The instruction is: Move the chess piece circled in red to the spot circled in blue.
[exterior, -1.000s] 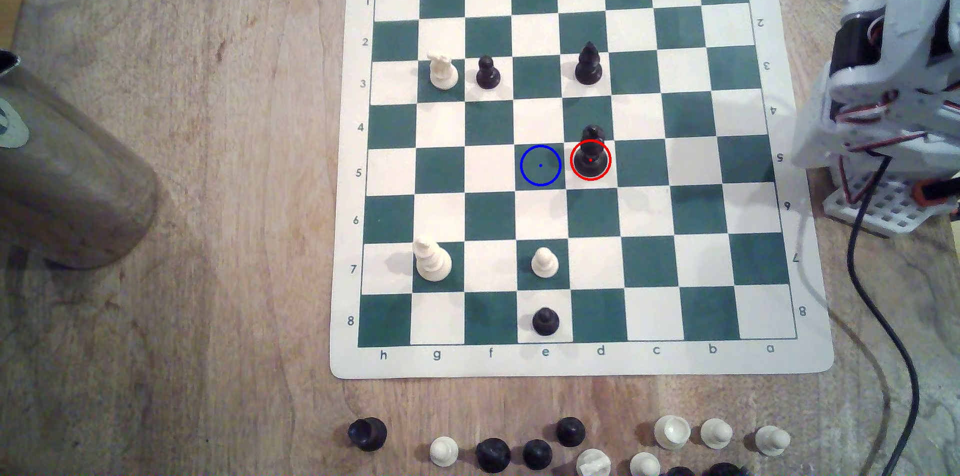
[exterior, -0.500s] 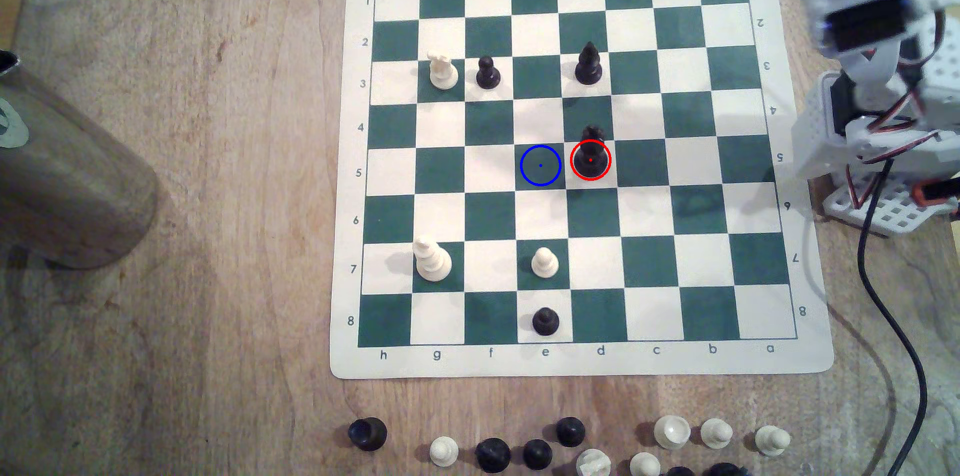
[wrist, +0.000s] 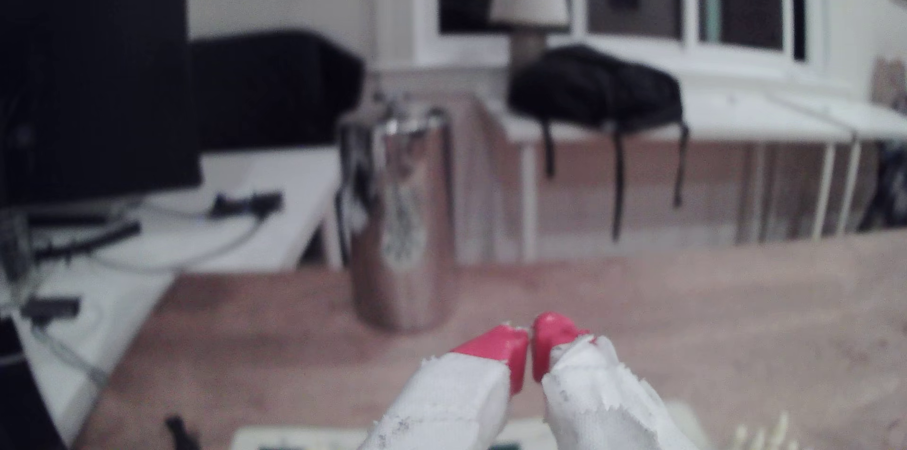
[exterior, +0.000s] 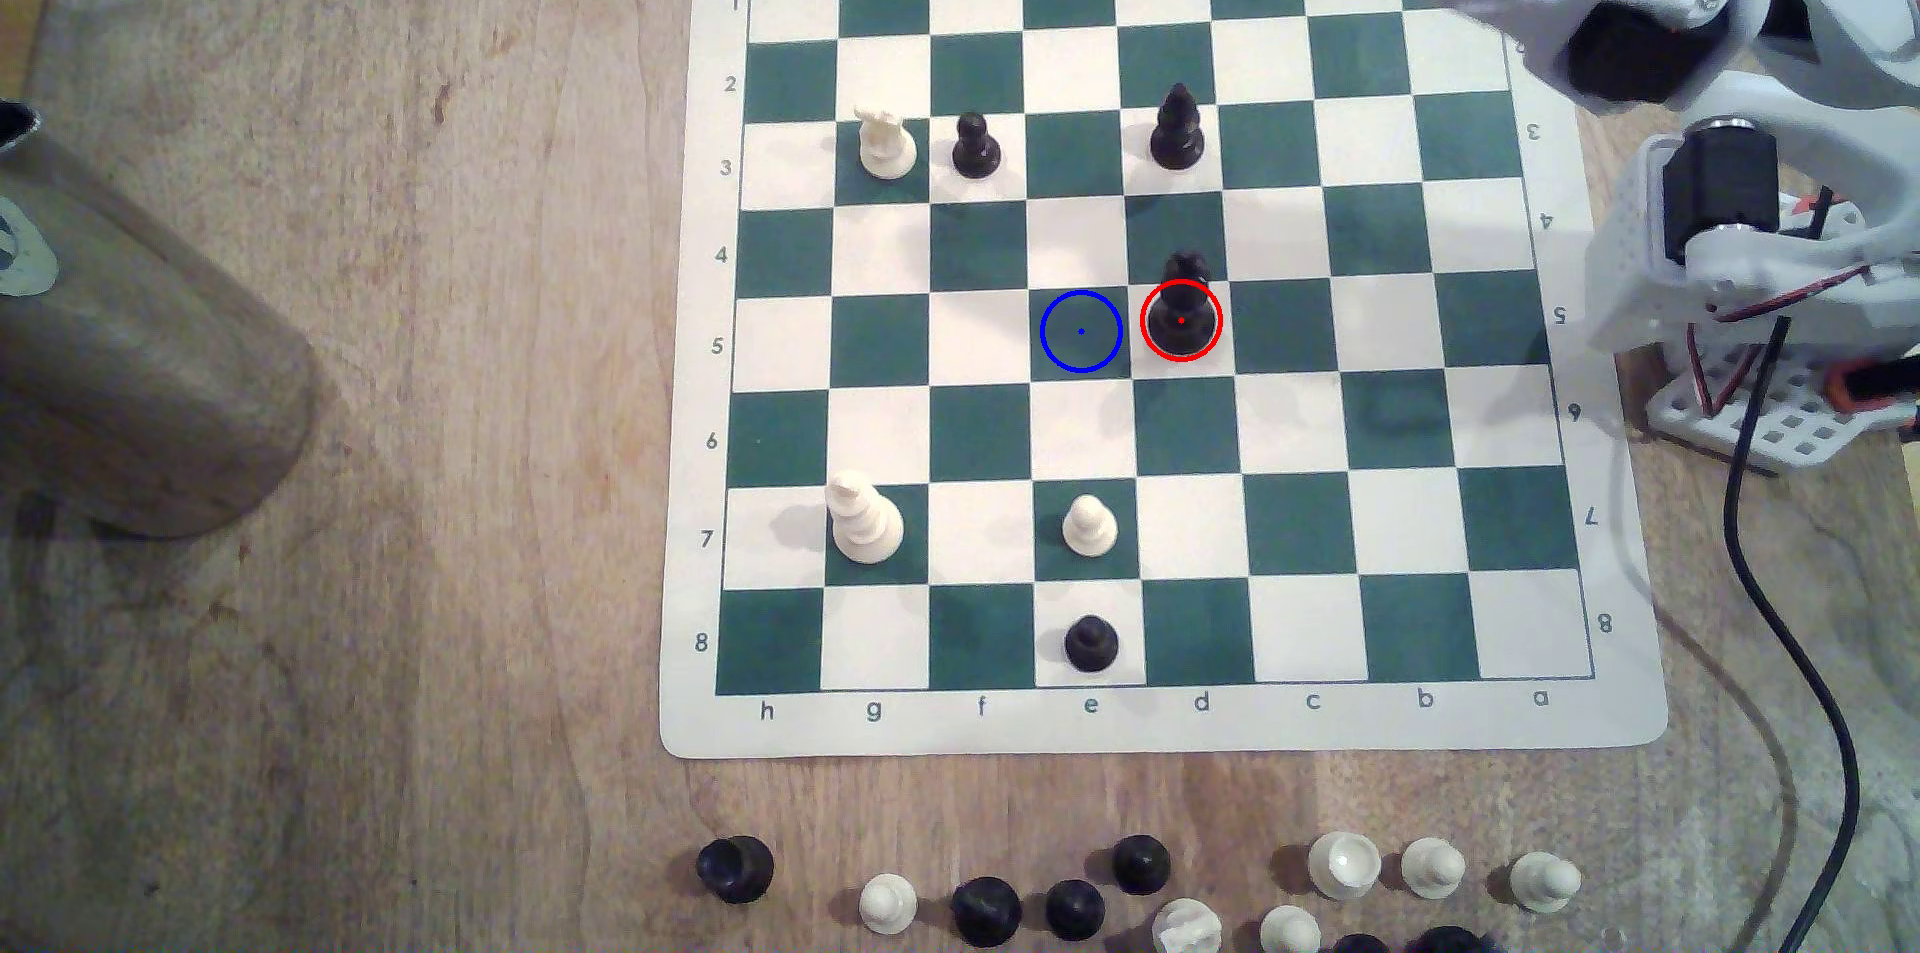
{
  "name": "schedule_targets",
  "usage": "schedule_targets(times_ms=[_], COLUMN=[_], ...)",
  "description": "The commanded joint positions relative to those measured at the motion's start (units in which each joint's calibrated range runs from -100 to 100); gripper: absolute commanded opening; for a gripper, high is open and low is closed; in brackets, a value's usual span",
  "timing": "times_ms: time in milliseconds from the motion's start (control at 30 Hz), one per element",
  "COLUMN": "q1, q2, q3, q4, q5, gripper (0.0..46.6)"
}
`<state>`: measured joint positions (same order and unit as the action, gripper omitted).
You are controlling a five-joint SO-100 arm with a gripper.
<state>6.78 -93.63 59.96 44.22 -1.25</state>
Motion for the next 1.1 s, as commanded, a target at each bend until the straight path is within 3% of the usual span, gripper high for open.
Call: schedule_targets(times_ms=[0, 167, 300, 433, 700, 1067], q1=[-1.35, -2.05, -2.76, -2.99, -3.46, -2.76], q2=[13.16, 21.39, 29.29, 36.76, 44.57, 59.17], q3=[-17.81, -20.34, -21.89, -25.78, -29.05, -28.5], q4=[25.31, 31.45, 32.52, 33.99, 35.3, 29.08], q5=[-0.34, -2.44, -5.32, -6.35, -5.32, -2.59], gripper=[0.7, 5.7, 13.6, 13.6, 16.8, 17.1])
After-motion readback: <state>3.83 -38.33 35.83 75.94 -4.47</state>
